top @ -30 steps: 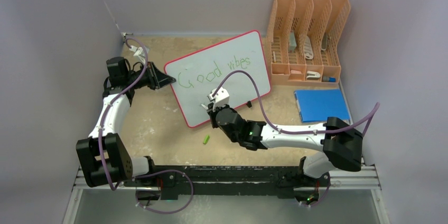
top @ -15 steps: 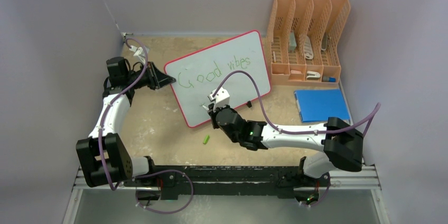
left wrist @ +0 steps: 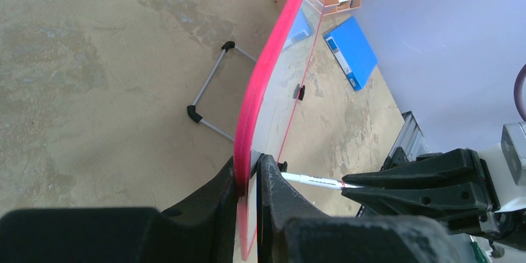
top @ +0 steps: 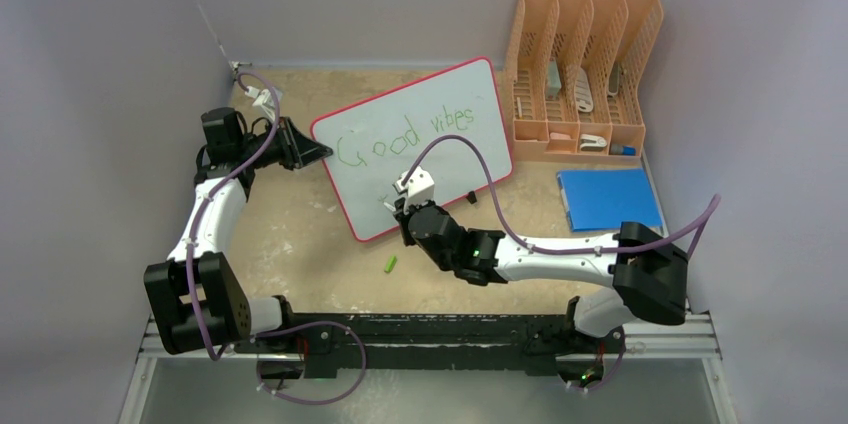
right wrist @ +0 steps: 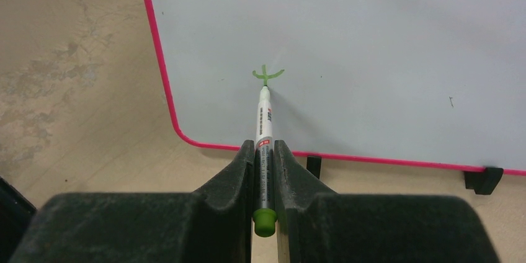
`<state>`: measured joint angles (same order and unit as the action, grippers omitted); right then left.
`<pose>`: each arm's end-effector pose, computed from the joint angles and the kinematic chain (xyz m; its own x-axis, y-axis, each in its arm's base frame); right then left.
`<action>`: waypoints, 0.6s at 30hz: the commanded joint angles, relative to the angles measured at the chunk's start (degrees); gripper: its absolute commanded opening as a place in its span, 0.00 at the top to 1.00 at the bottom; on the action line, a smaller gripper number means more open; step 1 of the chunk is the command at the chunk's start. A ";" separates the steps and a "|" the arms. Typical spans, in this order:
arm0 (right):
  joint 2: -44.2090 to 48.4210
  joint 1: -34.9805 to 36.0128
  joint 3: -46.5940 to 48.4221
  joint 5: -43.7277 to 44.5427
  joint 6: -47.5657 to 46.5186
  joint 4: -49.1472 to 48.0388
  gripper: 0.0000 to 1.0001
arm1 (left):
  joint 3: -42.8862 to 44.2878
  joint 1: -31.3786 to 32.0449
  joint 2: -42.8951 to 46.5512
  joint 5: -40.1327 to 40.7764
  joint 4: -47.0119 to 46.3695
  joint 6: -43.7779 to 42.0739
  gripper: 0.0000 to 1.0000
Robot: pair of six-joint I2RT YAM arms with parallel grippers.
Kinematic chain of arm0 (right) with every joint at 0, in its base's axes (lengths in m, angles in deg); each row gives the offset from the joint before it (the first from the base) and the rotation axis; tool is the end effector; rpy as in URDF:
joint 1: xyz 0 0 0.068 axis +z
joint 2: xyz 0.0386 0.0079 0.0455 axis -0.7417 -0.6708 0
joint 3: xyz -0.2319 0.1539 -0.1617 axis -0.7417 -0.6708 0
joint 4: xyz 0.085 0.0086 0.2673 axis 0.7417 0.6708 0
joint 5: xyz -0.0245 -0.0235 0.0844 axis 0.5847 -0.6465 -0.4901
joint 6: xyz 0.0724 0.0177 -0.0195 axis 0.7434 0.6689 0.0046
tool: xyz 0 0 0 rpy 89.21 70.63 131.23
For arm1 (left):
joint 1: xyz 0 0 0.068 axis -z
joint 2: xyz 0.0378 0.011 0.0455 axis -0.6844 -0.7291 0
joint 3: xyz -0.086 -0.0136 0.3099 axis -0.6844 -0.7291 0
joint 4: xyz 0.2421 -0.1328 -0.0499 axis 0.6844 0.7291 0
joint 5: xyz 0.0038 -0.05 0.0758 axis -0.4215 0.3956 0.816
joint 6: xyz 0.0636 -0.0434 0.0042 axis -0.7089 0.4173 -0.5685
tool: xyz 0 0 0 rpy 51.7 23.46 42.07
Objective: Write a sentence on the whiteboard
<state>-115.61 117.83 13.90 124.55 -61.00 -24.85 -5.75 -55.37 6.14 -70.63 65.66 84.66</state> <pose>0.1603 0.3301 0.2871 -0.2804 0.0118 -0.9598 -0.5198 0.8388 0.1622 0.2992 0.0065 0.3145 -0.6454 -0.2818 -0.7100 0.4678 0.5889 -0.6590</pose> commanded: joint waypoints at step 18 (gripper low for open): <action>2.72 -0.64 -0.78 1.57 -0.04 2.63 1.00 | 0.27 0.32 0.81 3.31 -0.13 -1.00 1.00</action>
<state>-115.17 117.80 13.57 123.24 -61.00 -22.01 -5.75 -55.35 6.16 -70.63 65.66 84.66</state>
